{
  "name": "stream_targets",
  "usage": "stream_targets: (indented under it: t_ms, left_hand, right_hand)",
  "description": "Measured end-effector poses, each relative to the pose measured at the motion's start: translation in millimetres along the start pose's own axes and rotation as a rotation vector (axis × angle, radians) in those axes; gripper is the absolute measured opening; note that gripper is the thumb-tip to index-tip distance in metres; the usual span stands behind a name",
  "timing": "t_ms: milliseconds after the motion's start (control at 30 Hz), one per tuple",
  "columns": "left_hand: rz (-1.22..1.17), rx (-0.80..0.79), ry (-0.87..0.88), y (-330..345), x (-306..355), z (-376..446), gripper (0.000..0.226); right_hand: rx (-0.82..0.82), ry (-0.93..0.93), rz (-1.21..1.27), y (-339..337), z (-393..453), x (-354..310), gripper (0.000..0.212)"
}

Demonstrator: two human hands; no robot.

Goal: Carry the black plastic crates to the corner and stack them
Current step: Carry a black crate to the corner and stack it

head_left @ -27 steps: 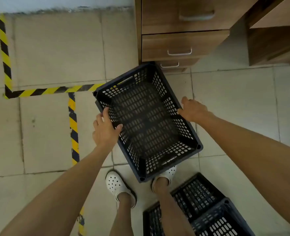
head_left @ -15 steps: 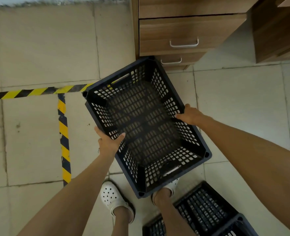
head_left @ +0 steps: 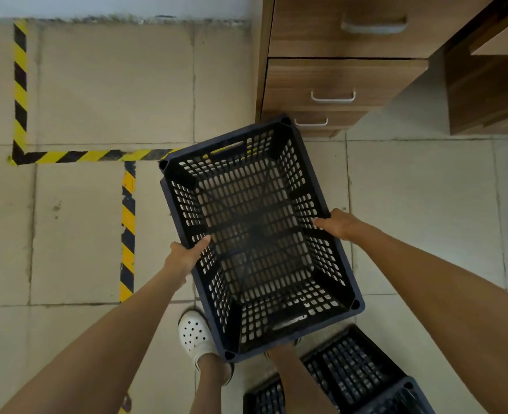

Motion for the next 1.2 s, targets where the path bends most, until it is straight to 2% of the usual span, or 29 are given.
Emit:
stream_targets:
  t_ms: [167, 267, 433, 600, 733, 833, 933, 1100, 1200]
  left_hand:
    - [0.073, 0.020, 0.067, -49.4, 14.5, -26.3, 0.096]
    - [0.096, 0.050, 0.087, -85.4, 25.1, -43.4, 0.088]
    - [0.265, 0.076, 0.143, -152.8, 35.2, -75.6, 0.089]
    - [0.429, 0.105, 0.173, -226.1, 43.0, -107.7, 0.076]
    - [0.391, 0.140, 0.200, -281.7, 41.3, -120.7, 0.052]
    - [0.361, 0.155, 0.232, -316.9, 36.5, -121.0, 0.044]
    - [0.402, 0.186, 0.233, -342.0, 31.7, -120.6, 0.037]
    - [0.463, 0.224, 0.230, -365.8, 33.7, -108.6, 0.047]
    - [0.552, 0.234, 0.245, -378.4, 45.2, -90.7, 0.041]
  right_hand:
    - [0.000, -0.029, -0.033, 0.5, -53.0, -22.8, 0.071]
    - [-0.004, -0.041, -0.057, 3.9, -87.1, -39.0, 0.066]
    - [-0.059, -0.048, -0.091, 12.8, -152.7, -74.3, 0.054]
    - [-0.032, -0.069, -0.126, 22.2, -217.4, -114.6, 0.048]
    - [-0.010, -0.101, -0.119, 32.0, -259.6, -147.1, 0.020]
    - [0.030, -0.124, -0.162, 39.4, -282.6, -171.0, 0.012]
    - [0.043, -0.166, -0.194, 51.0, -297.6, -194.0, 0.021]
    - [0.004, -0.127, -0.102, 69.1, -284.0, -216.2, 0.023]
    - [-0.014, -0.122, -0.069, 71.3, -273.7, -234.9, 0.019]
Point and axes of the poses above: each hand's wrist, its own z-axis towards the middle knuckle, its own y-axis out of the palm, x = y × z, the point moved 5 cm from there along z, towards the middle knuckle, and after that the axes turned 13 degrees about y, right-handed, at the moved point
